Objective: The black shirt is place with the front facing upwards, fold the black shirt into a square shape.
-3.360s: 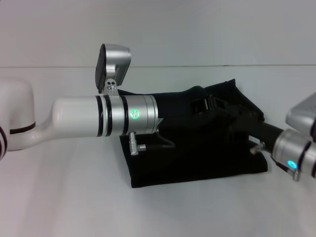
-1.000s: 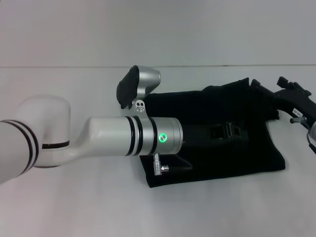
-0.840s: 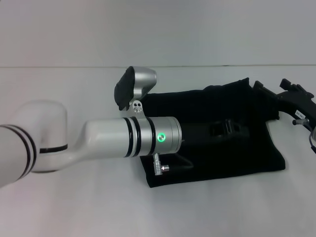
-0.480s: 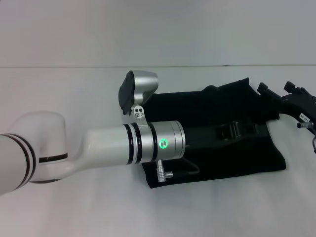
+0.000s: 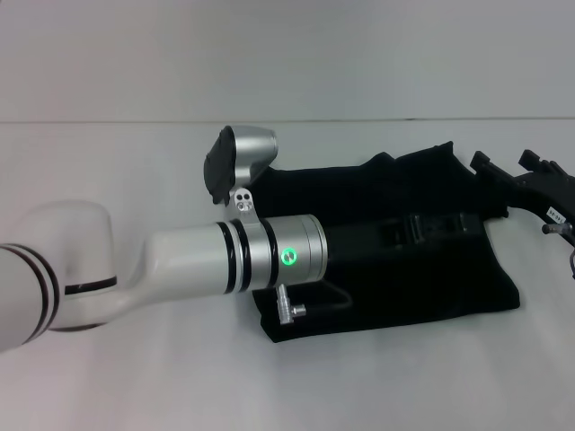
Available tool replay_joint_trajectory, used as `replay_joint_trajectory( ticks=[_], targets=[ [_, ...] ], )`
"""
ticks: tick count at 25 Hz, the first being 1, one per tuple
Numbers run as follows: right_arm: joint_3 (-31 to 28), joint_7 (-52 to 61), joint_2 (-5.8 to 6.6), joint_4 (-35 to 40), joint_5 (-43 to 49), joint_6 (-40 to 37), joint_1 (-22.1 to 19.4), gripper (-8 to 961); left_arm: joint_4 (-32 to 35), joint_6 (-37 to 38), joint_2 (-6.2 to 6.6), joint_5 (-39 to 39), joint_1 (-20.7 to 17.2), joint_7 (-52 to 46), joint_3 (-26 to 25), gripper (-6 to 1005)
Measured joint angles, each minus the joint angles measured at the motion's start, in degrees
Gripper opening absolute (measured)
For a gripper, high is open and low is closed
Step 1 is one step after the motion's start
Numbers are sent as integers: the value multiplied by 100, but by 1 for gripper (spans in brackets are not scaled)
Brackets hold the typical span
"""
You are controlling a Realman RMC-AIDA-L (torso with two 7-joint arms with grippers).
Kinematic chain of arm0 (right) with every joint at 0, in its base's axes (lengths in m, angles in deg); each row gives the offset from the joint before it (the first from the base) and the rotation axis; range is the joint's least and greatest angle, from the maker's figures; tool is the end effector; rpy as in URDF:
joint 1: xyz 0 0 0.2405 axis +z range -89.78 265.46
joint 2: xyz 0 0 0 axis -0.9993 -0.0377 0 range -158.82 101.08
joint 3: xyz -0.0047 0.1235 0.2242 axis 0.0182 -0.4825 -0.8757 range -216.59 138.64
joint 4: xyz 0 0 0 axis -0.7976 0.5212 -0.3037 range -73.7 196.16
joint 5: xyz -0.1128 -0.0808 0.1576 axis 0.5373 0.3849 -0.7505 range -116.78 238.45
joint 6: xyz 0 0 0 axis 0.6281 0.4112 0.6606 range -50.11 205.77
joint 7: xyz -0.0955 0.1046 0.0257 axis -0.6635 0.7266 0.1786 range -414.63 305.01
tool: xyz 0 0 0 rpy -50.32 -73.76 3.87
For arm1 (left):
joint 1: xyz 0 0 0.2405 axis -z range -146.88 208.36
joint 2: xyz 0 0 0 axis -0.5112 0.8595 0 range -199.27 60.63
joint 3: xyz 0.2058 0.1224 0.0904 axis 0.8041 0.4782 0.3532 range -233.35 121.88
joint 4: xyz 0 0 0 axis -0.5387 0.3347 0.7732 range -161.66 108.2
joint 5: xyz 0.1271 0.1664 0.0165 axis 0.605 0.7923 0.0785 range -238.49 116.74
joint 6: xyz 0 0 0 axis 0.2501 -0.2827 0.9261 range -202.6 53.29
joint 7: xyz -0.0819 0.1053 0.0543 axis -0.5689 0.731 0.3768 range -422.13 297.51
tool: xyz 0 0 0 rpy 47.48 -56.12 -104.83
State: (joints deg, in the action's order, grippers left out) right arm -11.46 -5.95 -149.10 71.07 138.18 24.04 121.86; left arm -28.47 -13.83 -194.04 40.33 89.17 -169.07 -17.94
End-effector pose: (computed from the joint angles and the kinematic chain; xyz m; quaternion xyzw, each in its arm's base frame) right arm 0.3187 0.3785 -0.0199 -0.7455 0.3671 0.3066 0.4641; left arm -0.1343 0.3660 -0.1480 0.7728 0.5619 0.2947 0.0155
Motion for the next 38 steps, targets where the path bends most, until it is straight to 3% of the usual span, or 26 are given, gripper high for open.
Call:
replay_joint_trajectory(
  ticks=[6,9,12,13,16,21,25,30,38],
  targets=[
    [9,102,1,-6,4,-1,1,924,302,120,0,-20,-89,48,-6,707],
    [174,855,70,76,205,-38,-30,924,828,892,3,27,-263,51,188,813],
    [620,2491,222,497,871,-292,-126,924,1551,1787,23,40,-576,121,628,940],
    [799,3238,291,747,1217,-463,-173,924,2101,2288,48,39,-906,168,923,942],
    [1137,5172,502,1407,2115,-981,-263,925,2961,2804,65,42,-1504,198,1208,949],
    [1245,7646,966,1923,3358,-1747,-119,925,4303,3476,71,382,-2460,505,1259,951],
    [1247,8777,1151,2026,4251,-2040,198,925,4601,3822,78,771,-2702,904,1111,951],
    [1239,9663,1172,2331,5185,-2693,614,924,4691,4309,92,1167,-2890,1790,683,951],
    [1212,10280,1133,2480,6039,-2930,932,924,4808,4435,97,1276,-2905,1915,646,951]
  ],
)
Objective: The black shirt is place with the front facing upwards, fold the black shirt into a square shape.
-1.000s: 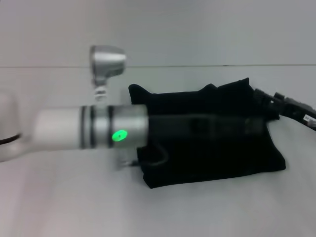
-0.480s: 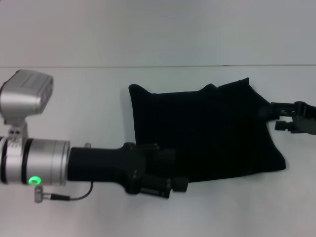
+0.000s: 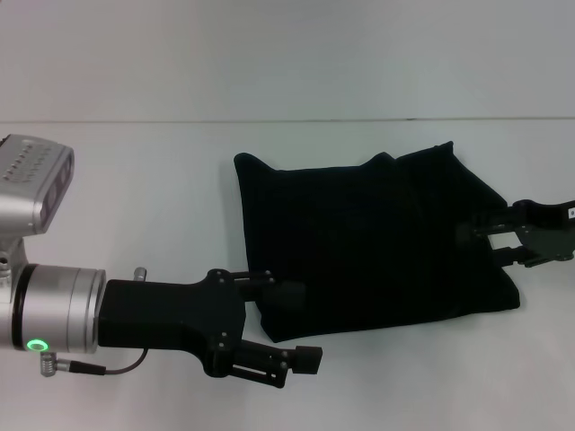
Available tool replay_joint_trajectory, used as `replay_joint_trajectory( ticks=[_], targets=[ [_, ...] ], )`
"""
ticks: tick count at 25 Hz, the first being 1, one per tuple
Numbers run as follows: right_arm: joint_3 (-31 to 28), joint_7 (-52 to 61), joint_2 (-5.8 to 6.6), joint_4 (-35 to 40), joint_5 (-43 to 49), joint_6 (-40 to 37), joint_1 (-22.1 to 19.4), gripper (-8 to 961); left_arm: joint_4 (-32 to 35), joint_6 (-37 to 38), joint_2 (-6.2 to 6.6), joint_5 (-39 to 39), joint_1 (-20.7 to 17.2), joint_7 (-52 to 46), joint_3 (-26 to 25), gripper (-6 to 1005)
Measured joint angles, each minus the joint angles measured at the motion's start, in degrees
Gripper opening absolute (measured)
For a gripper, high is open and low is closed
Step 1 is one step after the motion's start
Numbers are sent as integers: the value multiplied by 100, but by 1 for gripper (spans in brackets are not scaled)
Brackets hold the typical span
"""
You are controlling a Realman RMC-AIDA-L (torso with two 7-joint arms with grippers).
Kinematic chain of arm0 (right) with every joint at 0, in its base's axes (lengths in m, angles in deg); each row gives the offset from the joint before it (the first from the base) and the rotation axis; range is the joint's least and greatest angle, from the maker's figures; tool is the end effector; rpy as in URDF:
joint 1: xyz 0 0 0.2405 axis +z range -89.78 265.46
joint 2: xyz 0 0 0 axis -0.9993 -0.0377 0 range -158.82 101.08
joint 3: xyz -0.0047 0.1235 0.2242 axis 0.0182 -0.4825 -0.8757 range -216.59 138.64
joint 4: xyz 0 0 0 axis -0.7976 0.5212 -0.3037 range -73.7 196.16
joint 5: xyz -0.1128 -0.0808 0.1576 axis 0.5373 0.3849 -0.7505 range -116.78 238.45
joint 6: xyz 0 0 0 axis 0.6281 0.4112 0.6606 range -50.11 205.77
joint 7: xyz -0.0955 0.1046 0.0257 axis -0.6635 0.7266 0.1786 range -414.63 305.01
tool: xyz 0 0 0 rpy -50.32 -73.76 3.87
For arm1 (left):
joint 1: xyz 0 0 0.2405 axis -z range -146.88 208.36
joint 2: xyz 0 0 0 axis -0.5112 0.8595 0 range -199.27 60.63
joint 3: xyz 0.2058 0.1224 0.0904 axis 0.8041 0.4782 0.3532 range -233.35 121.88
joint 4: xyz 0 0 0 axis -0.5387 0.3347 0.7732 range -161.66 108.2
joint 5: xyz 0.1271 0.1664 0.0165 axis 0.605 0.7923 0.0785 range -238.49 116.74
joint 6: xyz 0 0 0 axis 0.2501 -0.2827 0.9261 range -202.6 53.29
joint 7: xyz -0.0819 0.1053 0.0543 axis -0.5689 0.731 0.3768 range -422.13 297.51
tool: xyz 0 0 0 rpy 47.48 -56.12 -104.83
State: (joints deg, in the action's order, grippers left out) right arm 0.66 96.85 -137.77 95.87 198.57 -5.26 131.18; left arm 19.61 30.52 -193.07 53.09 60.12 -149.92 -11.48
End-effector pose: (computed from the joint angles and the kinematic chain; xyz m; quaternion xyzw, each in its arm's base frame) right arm 0.2701 0.3937 0.0502 -0.7197 0.6800 0.0805 0.1145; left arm -0.2141 0.2935 -0.0132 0.9407 0.1913 0.2789 0.0275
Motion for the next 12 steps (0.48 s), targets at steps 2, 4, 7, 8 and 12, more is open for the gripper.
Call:
replay_joint_trajectory(
  ticks=[2,4,7,8,12],
  targets=[
    [1,20,-4,-52,11,79,3,925,1,1,0,24,1,17,0,951],
    [3,21,-5,-141,13,163,5,925,2,5,0,25,11,28,-1,951],
    [3,6,-7,-281,-26,282,28,925,4,8,0,28,19,40,2,951],
    [3,0,-8,-327,-44,326,41,925,5,8,0,29,19,44,3,951],
    [26,-43,-32,-545,-64,522,143,925,7,16,-9,30,15,59,25,951]
  ],
)
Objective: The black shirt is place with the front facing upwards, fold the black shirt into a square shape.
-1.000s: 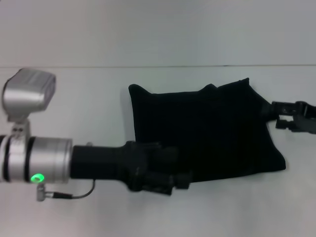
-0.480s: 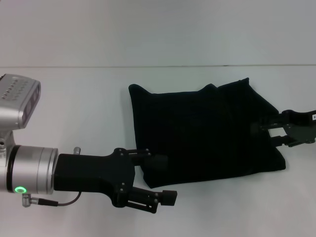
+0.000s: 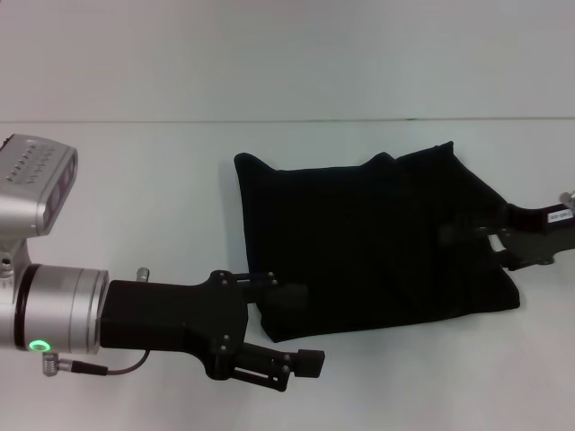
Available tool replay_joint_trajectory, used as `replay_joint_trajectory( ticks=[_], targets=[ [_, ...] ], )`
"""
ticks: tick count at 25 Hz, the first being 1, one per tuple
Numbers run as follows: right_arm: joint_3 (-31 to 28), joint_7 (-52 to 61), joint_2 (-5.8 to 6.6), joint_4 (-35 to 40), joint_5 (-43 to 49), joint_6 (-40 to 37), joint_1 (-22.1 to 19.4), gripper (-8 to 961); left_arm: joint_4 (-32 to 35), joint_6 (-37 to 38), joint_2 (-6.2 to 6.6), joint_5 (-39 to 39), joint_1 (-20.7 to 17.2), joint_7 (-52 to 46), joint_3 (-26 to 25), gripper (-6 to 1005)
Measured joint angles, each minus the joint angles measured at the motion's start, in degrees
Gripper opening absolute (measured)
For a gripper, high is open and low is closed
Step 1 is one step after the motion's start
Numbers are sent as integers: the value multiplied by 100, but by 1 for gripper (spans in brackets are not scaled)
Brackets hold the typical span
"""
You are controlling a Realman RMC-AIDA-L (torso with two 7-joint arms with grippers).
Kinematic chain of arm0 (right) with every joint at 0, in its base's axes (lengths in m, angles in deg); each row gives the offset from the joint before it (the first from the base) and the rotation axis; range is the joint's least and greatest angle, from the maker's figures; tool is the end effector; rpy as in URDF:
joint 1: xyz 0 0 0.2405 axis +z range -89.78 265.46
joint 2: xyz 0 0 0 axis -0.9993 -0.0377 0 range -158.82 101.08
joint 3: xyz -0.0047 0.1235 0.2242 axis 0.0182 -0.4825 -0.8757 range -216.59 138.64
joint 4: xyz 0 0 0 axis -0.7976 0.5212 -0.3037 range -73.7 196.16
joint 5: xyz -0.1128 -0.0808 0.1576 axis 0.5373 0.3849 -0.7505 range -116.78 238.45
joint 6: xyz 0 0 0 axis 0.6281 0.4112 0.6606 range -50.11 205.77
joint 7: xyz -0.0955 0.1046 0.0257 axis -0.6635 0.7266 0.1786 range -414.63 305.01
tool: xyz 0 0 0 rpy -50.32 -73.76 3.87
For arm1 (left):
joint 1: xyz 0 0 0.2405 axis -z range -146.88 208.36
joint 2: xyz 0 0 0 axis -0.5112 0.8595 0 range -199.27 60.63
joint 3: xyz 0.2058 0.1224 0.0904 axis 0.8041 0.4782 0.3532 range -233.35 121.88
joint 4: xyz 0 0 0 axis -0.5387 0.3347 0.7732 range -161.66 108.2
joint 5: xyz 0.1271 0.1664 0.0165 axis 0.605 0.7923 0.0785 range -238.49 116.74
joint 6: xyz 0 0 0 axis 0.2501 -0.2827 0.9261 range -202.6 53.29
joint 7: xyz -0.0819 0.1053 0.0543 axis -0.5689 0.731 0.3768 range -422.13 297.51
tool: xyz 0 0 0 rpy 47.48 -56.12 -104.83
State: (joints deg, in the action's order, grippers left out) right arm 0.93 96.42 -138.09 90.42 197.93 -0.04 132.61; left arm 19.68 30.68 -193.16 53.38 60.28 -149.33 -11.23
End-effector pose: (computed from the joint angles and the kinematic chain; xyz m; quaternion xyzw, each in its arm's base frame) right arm 0.2724 0.3982 0.0323 -0.7080 0.6908 0.0866 0.1180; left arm -0.2130 0.2931 -0.0144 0.9428 0.1842 0.2763 0.0303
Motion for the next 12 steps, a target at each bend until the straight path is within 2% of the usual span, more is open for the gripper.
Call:
replay_joint_trajectory(
  ticks=[7,12],
  targets=[
    [47,-36,-106,-174,21,110,164,925,-6,28,-6,0,-22,4,-27,950],
    [85,-46,-119,-187,43,111,164,924,-22,43,-9,0,-25,3,-31,950]
  ],
)
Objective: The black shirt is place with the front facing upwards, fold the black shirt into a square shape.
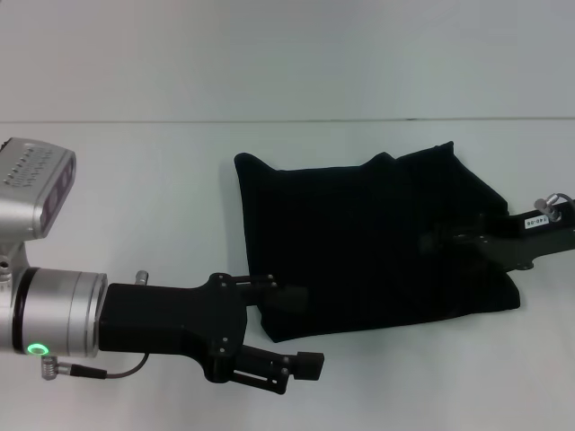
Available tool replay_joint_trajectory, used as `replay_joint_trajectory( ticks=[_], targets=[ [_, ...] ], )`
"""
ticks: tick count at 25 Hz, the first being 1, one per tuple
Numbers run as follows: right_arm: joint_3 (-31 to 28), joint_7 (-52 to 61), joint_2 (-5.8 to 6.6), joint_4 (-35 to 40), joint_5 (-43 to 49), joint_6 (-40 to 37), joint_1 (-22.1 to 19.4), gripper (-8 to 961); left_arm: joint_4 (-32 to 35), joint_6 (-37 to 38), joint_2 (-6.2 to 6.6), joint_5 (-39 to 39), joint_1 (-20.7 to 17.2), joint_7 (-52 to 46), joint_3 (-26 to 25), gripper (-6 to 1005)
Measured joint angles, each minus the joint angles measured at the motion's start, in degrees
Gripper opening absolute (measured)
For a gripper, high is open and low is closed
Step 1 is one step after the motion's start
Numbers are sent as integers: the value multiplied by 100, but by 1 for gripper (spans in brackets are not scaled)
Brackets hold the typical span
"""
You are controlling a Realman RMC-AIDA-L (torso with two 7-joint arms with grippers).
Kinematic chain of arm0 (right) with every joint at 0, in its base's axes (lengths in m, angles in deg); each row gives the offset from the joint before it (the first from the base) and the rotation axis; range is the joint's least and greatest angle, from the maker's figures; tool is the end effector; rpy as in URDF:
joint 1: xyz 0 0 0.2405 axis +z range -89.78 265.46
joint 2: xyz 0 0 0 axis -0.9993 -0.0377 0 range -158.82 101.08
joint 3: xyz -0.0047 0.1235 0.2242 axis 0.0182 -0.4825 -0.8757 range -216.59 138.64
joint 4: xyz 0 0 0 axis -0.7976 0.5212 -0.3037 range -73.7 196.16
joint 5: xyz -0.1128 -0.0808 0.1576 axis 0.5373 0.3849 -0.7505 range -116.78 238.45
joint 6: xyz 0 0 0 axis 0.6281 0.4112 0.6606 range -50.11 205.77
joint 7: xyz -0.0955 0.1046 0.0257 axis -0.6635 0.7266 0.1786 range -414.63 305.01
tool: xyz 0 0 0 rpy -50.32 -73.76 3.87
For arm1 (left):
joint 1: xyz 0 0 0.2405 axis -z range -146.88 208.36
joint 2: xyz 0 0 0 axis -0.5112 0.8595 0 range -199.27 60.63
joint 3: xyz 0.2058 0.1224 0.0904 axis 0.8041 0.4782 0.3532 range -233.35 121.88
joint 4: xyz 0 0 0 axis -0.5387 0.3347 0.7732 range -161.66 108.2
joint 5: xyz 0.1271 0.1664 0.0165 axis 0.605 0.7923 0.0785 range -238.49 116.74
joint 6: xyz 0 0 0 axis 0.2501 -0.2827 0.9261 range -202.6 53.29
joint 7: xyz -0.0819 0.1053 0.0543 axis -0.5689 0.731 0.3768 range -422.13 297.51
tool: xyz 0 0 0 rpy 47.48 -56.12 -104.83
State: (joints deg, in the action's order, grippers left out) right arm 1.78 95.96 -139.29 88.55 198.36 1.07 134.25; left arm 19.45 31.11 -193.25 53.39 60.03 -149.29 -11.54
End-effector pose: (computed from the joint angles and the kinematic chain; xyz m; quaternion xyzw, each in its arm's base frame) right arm 0.2630 0.3989 0.0154 -0.7166 0.6853 0.0759 0.1053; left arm -0.2141 0.2910 -0.0146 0.9410 0.1873 0.2798 0.0327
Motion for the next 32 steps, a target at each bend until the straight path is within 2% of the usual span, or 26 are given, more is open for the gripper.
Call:
replay_joint_trajectory(
  ticks=[4,16,32],
  targets=[
    [0,3,19,0,3,31,-79,924,-9,0,0,0,-2,1,0,950],
    [29,-33,-158,2,2,291,-44,924,-23,5,0,-36,-3,5,1,950],
    [149,-112,-242,-147,-14,610,73,925,-22,15,-5,-52,-2,6,1,950]
  ],
)
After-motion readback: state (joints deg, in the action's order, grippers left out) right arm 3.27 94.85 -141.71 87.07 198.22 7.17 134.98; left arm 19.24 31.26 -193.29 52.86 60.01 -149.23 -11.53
